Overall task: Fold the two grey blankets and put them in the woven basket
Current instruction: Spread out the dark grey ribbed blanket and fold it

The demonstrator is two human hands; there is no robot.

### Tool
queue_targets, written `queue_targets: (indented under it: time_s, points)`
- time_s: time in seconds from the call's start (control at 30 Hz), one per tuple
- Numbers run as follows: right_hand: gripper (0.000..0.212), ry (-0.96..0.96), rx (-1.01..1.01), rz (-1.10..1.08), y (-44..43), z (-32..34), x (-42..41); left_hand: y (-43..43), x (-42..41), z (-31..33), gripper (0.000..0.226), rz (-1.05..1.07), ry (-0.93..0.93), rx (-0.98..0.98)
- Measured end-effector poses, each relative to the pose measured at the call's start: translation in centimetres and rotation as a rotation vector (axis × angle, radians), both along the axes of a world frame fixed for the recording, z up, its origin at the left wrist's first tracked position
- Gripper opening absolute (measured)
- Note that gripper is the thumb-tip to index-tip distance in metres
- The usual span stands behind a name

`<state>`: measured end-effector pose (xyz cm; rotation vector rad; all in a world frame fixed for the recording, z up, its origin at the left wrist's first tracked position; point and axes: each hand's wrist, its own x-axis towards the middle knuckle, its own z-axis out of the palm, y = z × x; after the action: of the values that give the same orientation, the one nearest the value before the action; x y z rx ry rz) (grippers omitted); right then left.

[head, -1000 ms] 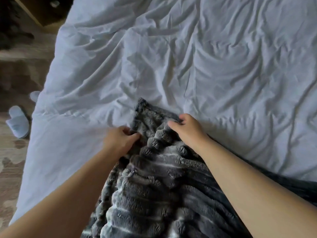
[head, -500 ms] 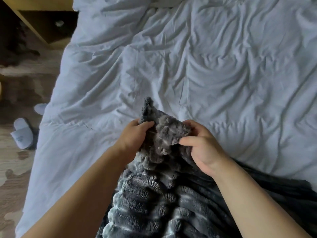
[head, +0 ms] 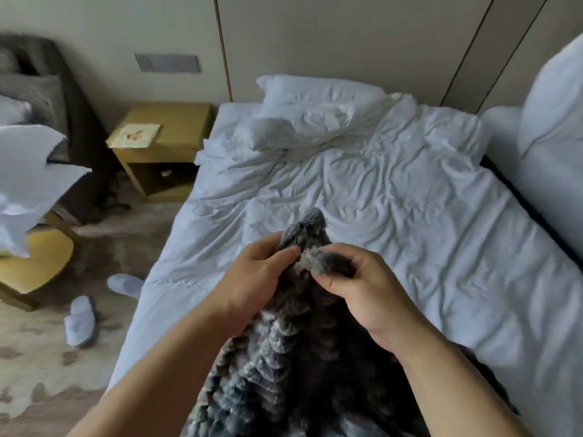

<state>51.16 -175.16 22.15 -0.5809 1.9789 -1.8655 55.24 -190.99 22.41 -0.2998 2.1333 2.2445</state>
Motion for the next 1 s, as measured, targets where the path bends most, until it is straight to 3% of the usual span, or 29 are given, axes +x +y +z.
queue_targets:
  time_s: [0.2,0.3,0.4,0.57,0.63,0.7,0.77,0.9,1.0]
  points:
    - [0.014,0.186,-0.289,-0.127,0.6,14.7,2.8,2.2,3.8,16.1,0.028,-0.041,0.277,-0.059]
    - [0.011,0.284,-0.377,-0.165,0.8,20.5,4.8,3.6,6.3,22.1,0.033,-0.080,0.435,-0.231]
    - [0.009,0.315,-0.454,-0.193,0.7,24.9,6.8,4.7,8.9,26.0,0.034,-0.082,0.548,-0.481]
    - [0.008,0.244,-0.551,-0.112,0.4,28.6,9.3,5.0,12.3,28.7,0.023,0.045,0.542,-0.517]
    - [0.010,0.234,-0.505,-0.087,0.4,29.1,9.8,4.8,13.3,29.1,0.010,0.130,0.518,-0.496]
    - [0.037,0.201,-0.403,0.016,0.6,29.4,9.6,4.7,14.2,29.3,0.018,0.153,0.484,-0.418]
    - [0.058,0.136,-0.253,0.257,1.4,29.6,9.2,4.6,15.1,29.7,0.032,0.180,0.473,-0.295]
    - [0.035,0.075,0.065,0.805,3.0,27.4,8.5,4.6,16.7,30.2,0.035,0.335,0.385,0.028]
    - [0.026,-0.033,0.279,1.031,3.8,24.9,8.6,4.7,17.9,30.3,0.031,0.278,0.220,0.128]
